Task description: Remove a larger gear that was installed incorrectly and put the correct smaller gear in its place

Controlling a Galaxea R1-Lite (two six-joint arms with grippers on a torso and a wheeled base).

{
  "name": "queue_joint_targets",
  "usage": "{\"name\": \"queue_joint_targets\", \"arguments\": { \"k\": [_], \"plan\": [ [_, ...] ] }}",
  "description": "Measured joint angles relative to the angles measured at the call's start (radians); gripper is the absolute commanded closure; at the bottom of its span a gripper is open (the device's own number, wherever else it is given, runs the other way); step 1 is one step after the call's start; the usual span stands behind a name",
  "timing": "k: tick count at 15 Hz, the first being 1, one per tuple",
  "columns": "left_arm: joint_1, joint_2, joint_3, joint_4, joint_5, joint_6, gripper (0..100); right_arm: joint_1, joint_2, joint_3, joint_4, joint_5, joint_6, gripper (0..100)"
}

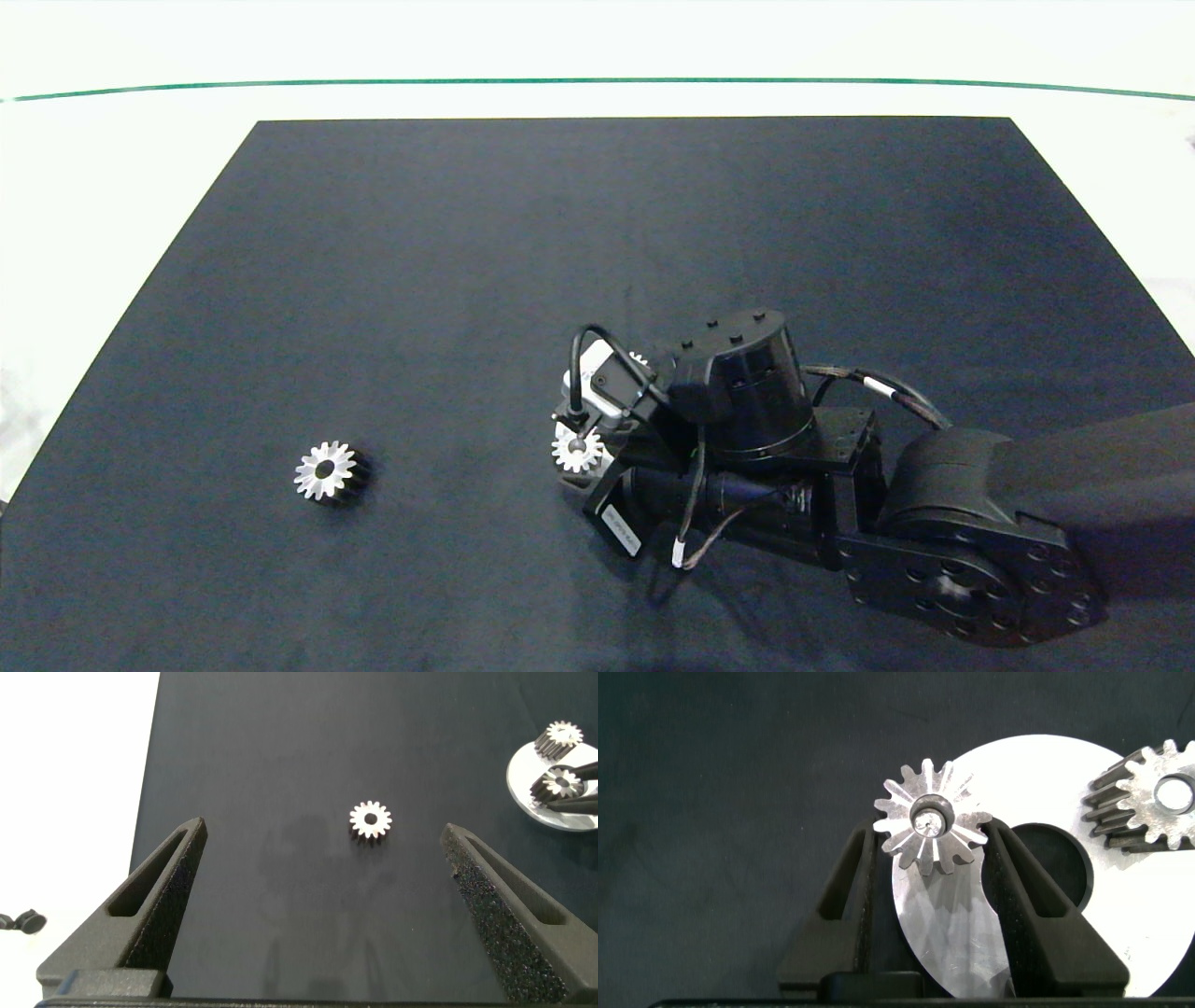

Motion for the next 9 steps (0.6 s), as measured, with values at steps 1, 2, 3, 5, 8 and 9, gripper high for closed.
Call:
{"name": "queue_joint_targets", "arguments": {
  "k": [1, 2, 3, 5, 8, 9],
  "plan": [
    [0.0, 0.0, 0.0, 0.0, 0.0, 0.0, 0, -0.001, 0.0, 0.001, 0.003, -0.001, 0.0, 0],
    [0.0, 0.0, 0.001, 0.0, 0.0, 0.0, 0, -0.001, -0.002, 0.002, 0.0, -0.002, 0.0, 0],
    [0.0, 0.001, 0.003, 0.0, 0.0, -0.001, 0, -0.001, -0.004, 0.002, -0.005, -0.003, 0.0, 0],
    [0.001, 0.0, 0.007, 0.0, 0.001, 0.0, 0, 0.0, -0.013, 0.004, -0.001, -0.003, 0.0, 0],
    [0.004, 0.0, 0.009, 0.0, 0.001, -0.001, 0, 0.002, -0.037, 0.008, -0.001, -0.003, -0.001, 0],
    [0.005, 0.0, 0.009, 0.0, 0.001, 0.0, 0, 0.002, -0.048, 0.009, -0.001, -0.007, 0.0, 0]
  ]
}}
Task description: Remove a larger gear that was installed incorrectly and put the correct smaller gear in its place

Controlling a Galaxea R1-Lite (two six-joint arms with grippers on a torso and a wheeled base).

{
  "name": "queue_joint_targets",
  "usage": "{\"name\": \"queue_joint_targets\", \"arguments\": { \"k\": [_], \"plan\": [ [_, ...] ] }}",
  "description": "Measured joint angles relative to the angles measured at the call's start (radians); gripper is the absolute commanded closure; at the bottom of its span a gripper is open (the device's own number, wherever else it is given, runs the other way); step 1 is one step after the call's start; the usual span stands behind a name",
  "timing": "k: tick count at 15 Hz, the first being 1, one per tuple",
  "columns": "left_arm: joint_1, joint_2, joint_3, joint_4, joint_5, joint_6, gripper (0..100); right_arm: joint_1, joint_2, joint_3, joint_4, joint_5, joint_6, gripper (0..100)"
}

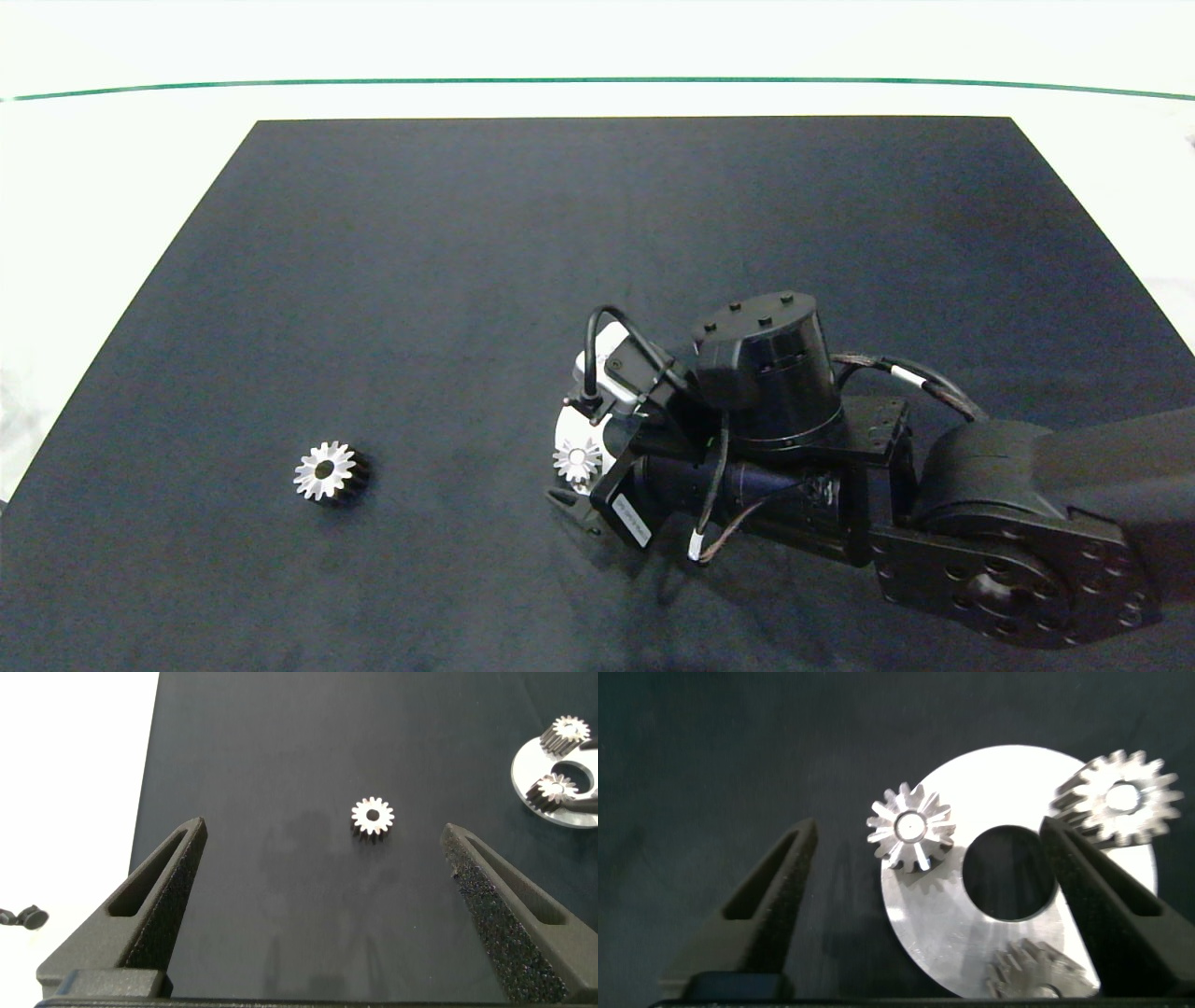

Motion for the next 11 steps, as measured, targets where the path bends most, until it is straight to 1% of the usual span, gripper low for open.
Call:
{"name": "queue_joint_targets", "arguments": {
  "k": [1, 2, 3, 4, 5, 6, 7, 8, 9, 10, 11],
  "plan": [
    [0.002, 0.0, 0.0, 0.0, 0.0, -0.001, 0, -0.002, -0.017, 0.002, 0.001, -0.01, 0.001, 0],
    [0.003, 0.0, 0.0, 0.0, 0.0, -0.005, 0, -0.007, -0.034, 0.007, 0.003, -0.027, 0.003, 0],
    [0.006, 0.001, 0.0, 0.0, 0.001, -0.007, 0, -0.015, -0.057, 0.015, 0.014, -0.054, 0.003, 0],
    [0.01, 0.0, 0.0, 0.002, 0.001, -0.008, 0, -0.026, -0.086, 0.023, 0.042, -0.077, 0.004, 0],
    [0.02, 0.0, -0.001, 0.028, 0.001, -0.009, 0, -0.039, -0.122, 0.03, 0.092, -0.091, 0.006, 0],
    [0.029, 0.0, -0.005, 0.048, 0.001, -0.012, 0, -0.057, -0.166, 0.036, 0.161, -0.101, 0.012, 0],
    [0.035, -0.001, -0.007, 0.051, 0.001, -0.021, 0, -0.073, -0.211, 0.039, 0.221, -0.115, 0.026, 0],
    [0.041, -0.002, -0.007, 0.057, 0.003, -0.026, 0, -0.086, -0.258, 0.042, 0.27, -0.136, 0.047, 0],
    [0.055, -0.006, -0.009, 0.069, 0.004, -0.029, 0, -0.097, -0.315, 0.051, 0.311, -0.165, 0.067, 0],
    [0.071, -0.012, -0.009, 0.082, 0.005, -0.03, 0, -0.105, -0.374, 0.063, 0.343, -0.194, 0.081, 0],
    [0.087, -0.017, -0.009, 0.1, 0.005, -0.03, 0, -0.116, -0.437, 0.084, 0.368, -0.23, 0.09, 0]
  ]
}}
